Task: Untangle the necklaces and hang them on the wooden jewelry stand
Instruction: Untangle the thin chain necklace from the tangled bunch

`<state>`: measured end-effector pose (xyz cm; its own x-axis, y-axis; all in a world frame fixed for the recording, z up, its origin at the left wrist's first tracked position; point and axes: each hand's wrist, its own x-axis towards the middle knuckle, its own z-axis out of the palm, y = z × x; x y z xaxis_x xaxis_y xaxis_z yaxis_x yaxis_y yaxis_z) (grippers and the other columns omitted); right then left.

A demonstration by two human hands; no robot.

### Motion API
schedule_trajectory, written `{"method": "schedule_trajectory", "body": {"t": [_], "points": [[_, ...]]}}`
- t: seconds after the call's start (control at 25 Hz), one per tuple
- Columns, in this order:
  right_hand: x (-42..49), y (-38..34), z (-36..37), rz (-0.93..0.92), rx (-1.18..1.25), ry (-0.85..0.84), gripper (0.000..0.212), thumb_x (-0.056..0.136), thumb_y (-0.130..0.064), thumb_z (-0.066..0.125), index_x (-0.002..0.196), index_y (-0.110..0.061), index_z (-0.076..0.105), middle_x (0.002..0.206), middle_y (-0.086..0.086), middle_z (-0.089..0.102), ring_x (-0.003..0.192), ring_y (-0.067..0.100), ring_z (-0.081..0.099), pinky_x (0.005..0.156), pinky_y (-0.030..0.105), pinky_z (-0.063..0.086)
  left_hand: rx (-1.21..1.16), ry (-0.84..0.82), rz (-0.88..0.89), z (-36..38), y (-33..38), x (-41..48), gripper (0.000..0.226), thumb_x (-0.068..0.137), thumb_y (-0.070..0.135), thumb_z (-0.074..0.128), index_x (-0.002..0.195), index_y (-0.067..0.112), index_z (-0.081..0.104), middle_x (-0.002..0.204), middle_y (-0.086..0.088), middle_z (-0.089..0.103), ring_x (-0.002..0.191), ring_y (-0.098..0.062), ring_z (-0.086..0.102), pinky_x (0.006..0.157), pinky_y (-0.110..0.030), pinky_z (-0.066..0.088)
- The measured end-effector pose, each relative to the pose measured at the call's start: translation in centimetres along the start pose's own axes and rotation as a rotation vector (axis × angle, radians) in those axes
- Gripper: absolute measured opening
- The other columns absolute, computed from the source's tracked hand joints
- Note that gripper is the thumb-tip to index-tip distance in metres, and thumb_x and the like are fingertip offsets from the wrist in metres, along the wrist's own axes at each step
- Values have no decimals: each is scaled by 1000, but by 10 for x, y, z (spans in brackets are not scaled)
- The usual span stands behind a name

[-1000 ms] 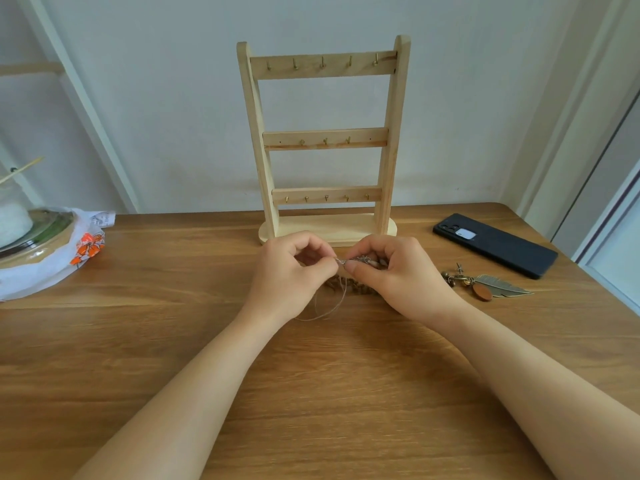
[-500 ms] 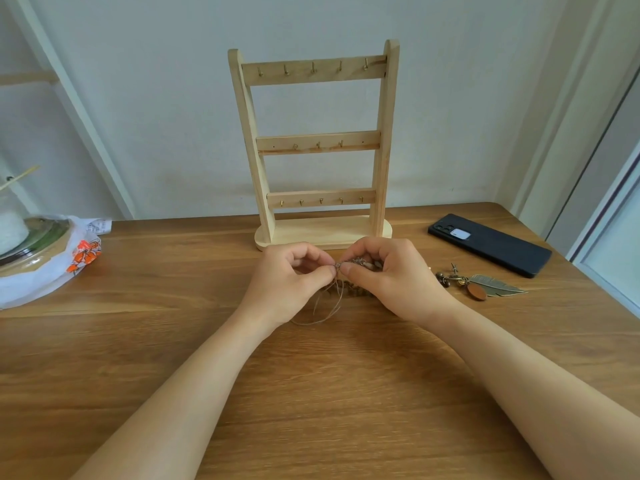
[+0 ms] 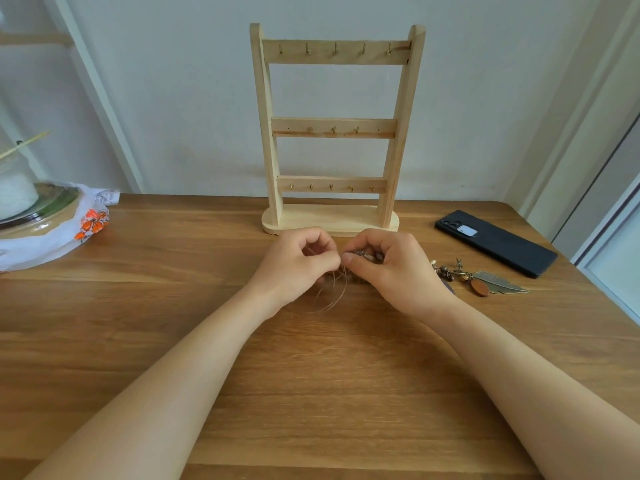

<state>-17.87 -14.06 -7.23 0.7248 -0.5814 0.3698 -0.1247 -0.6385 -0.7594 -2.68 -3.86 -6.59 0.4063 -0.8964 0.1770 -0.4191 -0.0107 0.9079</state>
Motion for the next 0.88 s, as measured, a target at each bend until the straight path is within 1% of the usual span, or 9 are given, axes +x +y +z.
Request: {"method": "schedule_trajectory", "body": {"t": [0.12,0.2,0.28,0.36,0.44,0.6,0.72,0.8,0.88], "points": [[0,1,0,-20,-41,-11,3,93,-18,71,93,-18,74,69,9,66,57,13,52,55,14,41,49,38,30,-1,1,-2,11,80,8,72,72,13,71,65,7,65,65,-7,59,65,-28,50],[0,3,-1,-7,-23,-2,3,93,-17,71,92,-17,74,63,-3,64,54,7,51,54,13,40,-143,68,-57,-2,3,0,18,83,5,68,68,14,70,69,1,64,69,-11,59,66,-29,51],[1,3,-1,3,2,-1,4,93,-16,71,90,-17,73,58,-11,59,52,2,48,54,12,38,-349,8,-153,-1,4,2,24,84,10,62,64,21,66,70,2,59,71,-13,55,66,-28,47],[0,4,0,1,8,-2,5,93,-16,70,89,-17,72,54,-16,57,51,1,47,53,11,37,-356,-115,-176,1,2,2,18,77,21,55,61,27,59,71,6,53,72,-13,49,68,-30,40],[1,3,0,9,33,1,5,94,-17,70,90,-17,73,53,-16,55,49,1,45,52,11,36,-256,-179,-144,2,3,1,13,73,24,51,62,29,54,73,7,47,74,-14,43,71,-32,37],[1,2,0,23,66,7,5,95,-18,68,92,-17,73,54,-16,56,49,1,46,52,13,36,-227,-160,-126,-2,5,2,13,72,25,49,61,31,53,74,6,42,73,-14,38,72,-35,32],[0,0,-1,20,76,-3,7,95,-17,68,92,-13,73,52,-17,56,48,1,48,52,11,36,-148,-137,-116,-1,4,1,18,84,25,56,66,28,54,70,9,45,71,-8,42,72,-34,32],[0,-1,-3,16,89,5,6,95,-16,68,92,-13,74,54,-12,58,49,0,49,52,11,37,-99,-139,-95,0,3,1,23,93,18,57,71,23,56,68,12,49,67,-2,47,72,-31,33],[0,-2,-4,13,89,16,7,94,-17,69,92,-14,74,58,-1,60,51,1,47,53,13,37,-122,-134,-94,-3,3,2,19,91,21,60,73,24,60,70,14,54,69,1,50,73,-30,35]]}}
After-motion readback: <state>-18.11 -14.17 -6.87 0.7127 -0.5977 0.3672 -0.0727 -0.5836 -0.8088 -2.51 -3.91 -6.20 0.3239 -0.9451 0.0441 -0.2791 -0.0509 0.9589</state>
